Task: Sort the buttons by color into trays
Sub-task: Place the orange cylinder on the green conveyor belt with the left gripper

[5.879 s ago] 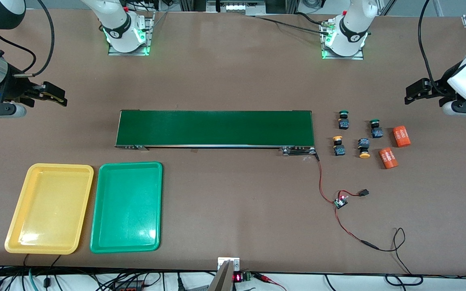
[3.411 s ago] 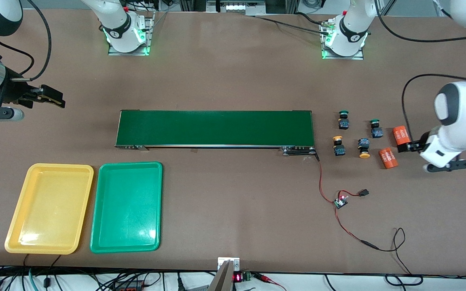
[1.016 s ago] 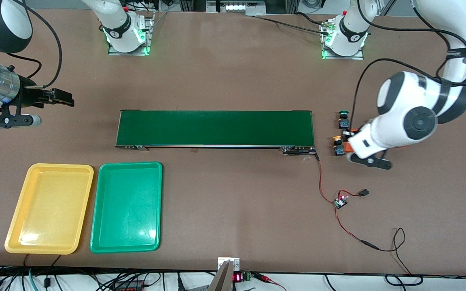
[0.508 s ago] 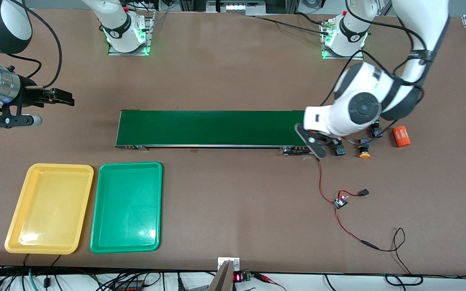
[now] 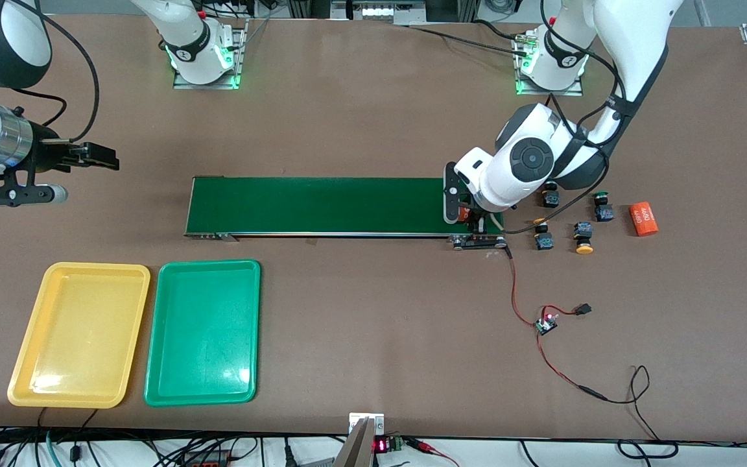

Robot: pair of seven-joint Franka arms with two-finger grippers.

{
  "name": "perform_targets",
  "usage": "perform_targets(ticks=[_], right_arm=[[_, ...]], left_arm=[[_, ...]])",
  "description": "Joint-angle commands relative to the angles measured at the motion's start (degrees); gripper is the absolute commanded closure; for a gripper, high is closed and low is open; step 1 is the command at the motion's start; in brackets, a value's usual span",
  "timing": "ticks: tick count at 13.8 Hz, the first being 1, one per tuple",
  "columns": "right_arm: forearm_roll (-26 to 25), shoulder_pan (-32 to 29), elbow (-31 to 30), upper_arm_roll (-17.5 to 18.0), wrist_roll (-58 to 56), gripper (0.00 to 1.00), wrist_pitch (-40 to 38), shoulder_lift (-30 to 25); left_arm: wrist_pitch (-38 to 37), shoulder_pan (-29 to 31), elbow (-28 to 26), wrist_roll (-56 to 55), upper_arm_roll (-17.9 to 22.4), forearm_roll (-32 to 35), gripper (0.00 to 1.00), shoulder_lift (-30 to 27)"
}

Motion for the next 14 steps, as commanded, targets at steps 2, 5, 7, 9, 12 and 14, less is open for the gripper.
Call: perform_targets(ticks=[2,5,7,9,12,14], right_arm=[[0.81,-0.19,0.05,0.08,0.66,0.0,-0.65,-0.14],[0.81,-0.19,0.04,0.08,0.66,0.0,-0.74,-0.14],[0.81,-0.19,-0.04,0.08,0.66,0.0,-0.74,-0.14],[0.89,-0.19,-0.04,0.08,0.66,0.0,-0.74,-0.14],[0.81,-0.19,-0.04,0.08,0.66,0.0,-0.65,-0.14],[0.81,-0.1,-0.13,0.08,0.75,0.0,-0.74,-0.14]], left_arm=[[1.26,0.48,-3.36,2.73,-0.29,0.8,0.33,-0.79],[0.38,0.91,-3.36,2.91,-0.38,0.8,0.0,-1.57],[-3.11,1.97,-1.96,1.33,-0.38,0.54,0.0,-3.41],[-9.52,4.07,1.1,-3.4,0.32,0.36,0.0,-5.87],[-17.45,4.78,5.24,-10.6,5.14,0.1,0.0,-7.72],[-18.51,5.22,5.6,-15.96,9.54,0.1,0.0,-9.48]])
